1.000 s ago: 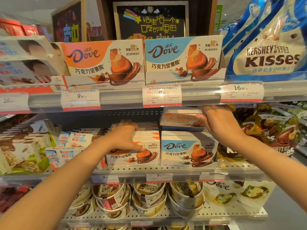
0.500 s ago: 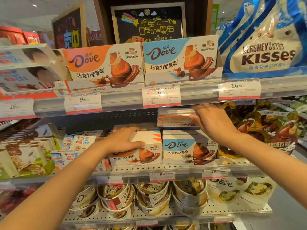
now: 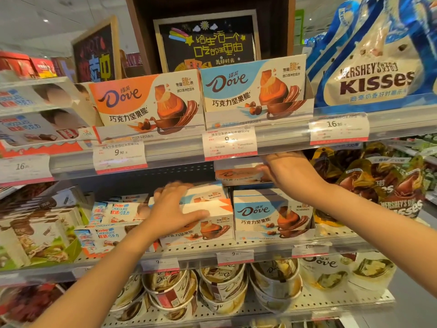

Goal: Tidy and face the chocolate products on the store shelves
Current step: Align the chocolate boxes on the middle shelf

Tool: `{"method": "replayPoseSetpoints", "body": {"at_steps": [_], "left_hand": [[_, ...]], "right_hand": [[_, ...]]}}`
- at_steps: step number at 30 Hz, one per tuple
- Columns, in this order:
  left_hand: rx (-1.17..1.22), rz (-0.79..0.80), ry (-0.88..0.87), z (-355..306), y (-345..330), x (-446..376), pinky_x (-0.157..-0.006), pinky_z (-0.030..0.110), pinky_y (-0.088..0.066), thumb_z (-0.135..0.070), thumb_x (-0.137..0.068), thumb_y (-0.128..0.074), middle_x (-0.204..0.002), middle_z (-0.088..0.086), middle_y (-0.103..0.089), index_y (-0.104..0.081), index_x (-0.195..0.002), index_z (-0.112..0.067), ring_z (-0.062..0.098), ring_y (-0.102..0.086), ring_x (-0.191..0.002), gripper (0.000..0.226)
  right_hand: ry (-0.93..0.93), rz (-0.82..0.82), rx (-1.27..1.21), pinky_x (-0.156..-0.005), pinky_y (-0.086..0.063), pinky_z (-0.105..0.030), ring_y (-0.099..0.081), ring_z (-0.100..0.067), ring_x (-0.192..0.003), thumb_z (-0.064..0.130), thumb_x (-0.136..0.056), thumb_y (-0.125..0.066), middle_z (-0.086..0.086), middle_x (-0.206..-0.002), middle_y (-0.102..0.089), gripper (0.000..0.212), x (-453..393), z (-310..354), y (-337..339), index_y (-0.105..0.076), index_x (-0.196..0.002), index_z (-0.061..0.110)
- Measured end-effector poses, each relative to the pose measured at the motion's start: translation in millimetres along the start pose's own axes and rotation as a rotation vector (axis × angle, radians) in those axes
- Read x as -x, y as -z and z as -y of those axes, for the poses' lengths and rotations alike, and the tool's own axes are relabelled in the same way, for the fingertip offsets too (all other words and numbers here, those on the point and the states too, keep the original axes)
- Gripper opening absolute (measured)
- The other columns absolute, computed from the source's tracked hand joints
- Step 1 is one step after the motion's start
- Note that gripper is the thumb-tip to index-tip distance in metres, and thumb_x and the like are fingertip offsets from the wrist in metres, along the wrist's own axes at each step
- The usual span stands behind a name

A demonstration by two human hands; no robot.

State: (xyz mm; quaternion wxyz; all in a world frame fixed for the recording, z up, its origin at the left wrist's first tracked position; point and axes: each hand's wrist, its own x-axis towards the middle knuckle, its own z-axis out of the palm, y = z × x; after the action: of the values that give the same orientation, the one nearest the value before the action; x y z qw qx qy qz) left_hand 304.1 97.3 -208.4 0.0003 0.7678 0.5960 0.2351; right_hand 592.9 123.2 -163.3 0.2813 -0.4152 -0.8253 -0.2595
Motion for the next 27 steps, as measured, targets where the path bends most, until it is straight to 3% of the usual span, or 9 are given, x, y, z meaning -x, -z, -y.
{"method": "replayPoseSetpoints", "body": {"at_steps": [5, 10, 12, 15, 18, 21, 22, 24, 27], "left_hand": [[0.045, -0.125, -0.058, -1.6, -2.9, 3.7, -0.09, 0.035, -0.025, -0.056, -0.08, -0.033, -0.115, 0.002, -0.056, -0.059, -0.119, -0.019, 0.021, -0.046, -0.113, 0.06], [0.011, -0.242, -0.104, 5.3, 1.9, 16.0, -0.086, 0.039, -0.033, -0.044, -0.088, -0.034, -0.116, 0.002, -0.054, -0.048, -0.121, -0.033, 0.023, -0.045, -0.111, 0.038], [-0.013, -0.303, -0.156, 3.7, 8.6, 23.2, -0.084, 0.034, -0.033, -0.041, -0.09, -0.035, -0.116, 0.001, -0.052, -0.043, -0.121, -0.034, 0.021, -0.043, -0.108, 0.033], [-0.087, -0.463, -0.292, -4.1, 23.5, 36.9, -0.085, 0.024, -0.024, -0.033, -0.092, -0.04, -0.112, 0.001, -0.047, -0.045, -0.12, -0.02, 0.02, -0.043, -0.102, 0.032], [-0.141, -0.588, -0.38, -9.3, 38.8, 50.0, -0.086, 0.027, -0.027, -0.036, -0.098, -0.033, -0.113, 0.003, -0.045, -0.045, -0.121, -0.012, 0.023, -0.044, -0.102, 0.035], [-0.249, -0.65, -0.46, -12.1, 50.8, 62.5, -0.084, 0.033, -0.029, -0.028, -0.093, -0.042, -0.112, 0.006, -0.045, -0.046, -0.119, -0.009, 0.025, -0.045, -0.099, 0.032], [-0.276, -0.661, -0.475, -12.3, 54.2, 66.6, -0.084, 0.034, -0.029, -0.025, -0.092, -0.044, -0.111, 0.006, -0.046, -0.046, -0.118, -0.008, 0.025, -0.045, -0.099, 0.032], [-0.295, -0.668, -0.488, -11.3, 60.5, 74.3, -0.084, 0.034, -0.031, -0.028, -0.097, -0.039, -0.111, 0.007, -0.046, -0.046, -0.117, -0.006, 0.025, -0.046, -0.099, 0.031], [-0.312, -0.676, -0.487, -8.2, 68.0, 82.0, -0.084, 0.035, -0.031, -0.029, -0.1, -0.032, -0.111, 0.007, -0.046, -0.046, -0.118, -0.006, 0.025, -0.046, -0.099, 0.033]], "right_hand": [[0.049, 0.124, 0.049, -0.062, -0.034, -0.027, -0.06, -0.023, -0.082, 0.028, -0.1, -0.035, -0.006, -0.096, -0.065, 0.03, -20.7, 10.0, -5.4, -0.06, -0.108, 0.013], [-0.132, 0.416, -0.447, -0.087, -0.042, -0.021, -0.052, -0.029, -0.108, 0.028, -0.099, -0.042, -0.016, -0.116, -0.056, 0.029, -49.2, 26.6, -7.3, -0.049, -0.122, 0.012], [-0.246, 0.514, -0.63, -0.086, -0.045, -0.028, -0.053, -0.026, -0.111, 0.037, -0.098, -0.04, -0.011, -0.119, -0.058, 0.034, -56.3, 31.3, -10.6, -0.049, -0.121, 0.015], [-0.32, 0.753, -0.616, -0.085, -0.043, -0.032, -0.055, -0.026, -0.109, 0.027, -0.098, -0.038, -0.008, -0.115, -0.059, 0.025, -62.9, 42.1, -16.3, -0.057, -0.106, 0.013], [-0.249, 0.56, -0.718, -0.077, -0.047, -0.03, -0.061, -0.022, -0.088, 0.026, -0.098, -0.039, -0.004, -0.088, -0.061, 0.022, -76.1, 65.1, -19.7, -0.053, -0.084, 0.016], [-0.144, 0.453, -0.737, -0.073, -0.048, -0.017, -0.06, -0.004, -0.073, 0.025, -0.098, -0.041, 0.002, -0.081, -0.06, 0.018, -87.2, 88.6, -25.2, -0.052, -0.09, 0.013], [-0.066, 0.473, -0.66, -0.074, -0.049, -0.013, -0.062, -0.002, -0.078, 0.023, -0.098, -0.044, 0.002, -0.086, -0.062, 0.017, -90.7, 93.5, -27.9, -0.055, -0.096, 0.01], [0.043, 0.498, -0.509, -0.088, -0.049, -0.023, -0.06, -0.014, -0.097, 0.027, -0.095, -0.051, -0.003, -0.105, -0.063, 0.023, -96.0, 102.0, -35.6, -0.058, -0.11, 0.011], [0.104, 0.472, -0.467, -0.089, -0.046, -0.028, -0.054, -0.02, -0.101, 0.035, -0.093, -0.054, -0.002, -0.11, -0.059, 0.028, -101.1, 112.9, -43.2, -0.059, -0.112, 0.017]]}}
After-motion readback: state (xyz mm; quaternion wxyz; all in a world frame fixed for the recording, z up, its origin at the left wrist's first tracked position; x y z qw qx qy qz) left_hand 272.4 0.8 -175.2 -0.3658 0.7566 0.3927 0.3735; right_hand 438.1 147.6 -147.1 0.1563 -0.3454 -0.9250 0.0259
